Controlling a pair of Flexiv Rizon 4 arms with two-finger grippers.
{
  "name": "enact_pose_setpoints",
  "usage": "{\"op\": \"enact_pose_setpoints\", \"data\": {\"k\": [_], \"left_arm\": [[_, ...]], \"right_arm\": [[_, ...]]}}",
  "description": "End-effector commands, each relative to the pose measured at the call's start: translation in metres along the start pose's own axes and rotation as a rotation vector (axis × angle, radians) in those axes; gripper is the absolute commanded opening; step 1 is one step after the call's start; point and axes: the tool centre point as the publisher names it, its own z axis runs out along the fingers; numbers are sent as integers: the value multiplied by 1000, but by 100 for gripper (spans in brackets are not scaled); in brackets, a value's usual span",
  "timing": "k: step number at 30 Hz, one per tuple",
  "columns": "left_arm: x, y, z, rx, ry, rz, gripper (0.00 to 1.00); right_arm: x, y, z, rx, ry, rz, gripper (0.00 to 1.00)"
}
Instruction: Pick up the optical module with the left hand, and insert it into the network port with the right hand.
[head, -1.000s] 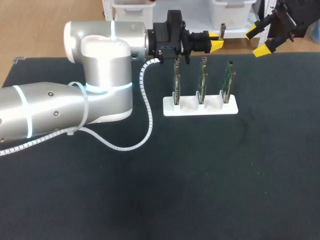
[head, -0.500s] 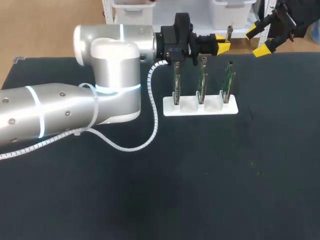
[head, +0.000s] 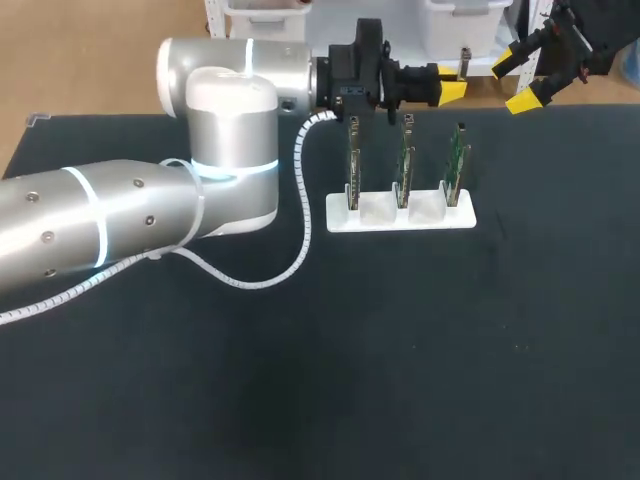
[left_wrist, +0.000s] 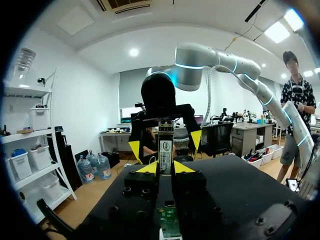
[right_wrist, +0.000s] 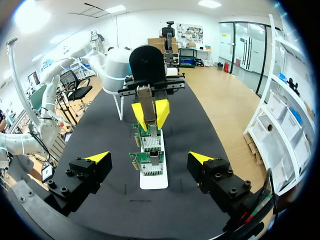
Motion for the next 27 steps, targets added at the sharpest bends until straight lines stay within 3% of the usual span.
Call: {"op": "enact_pose_setpoints", "data": {"k": [1, 27], "left_arm": [[1, 7, 9, 40, 2, -6, 0], [2, -2, 9, -13, 15, -25, 0]], "right_arm": [[0, 2, 0, 5, 0, 0, 100], [0, 2, 0, 5, 0, 0, 100]]}}
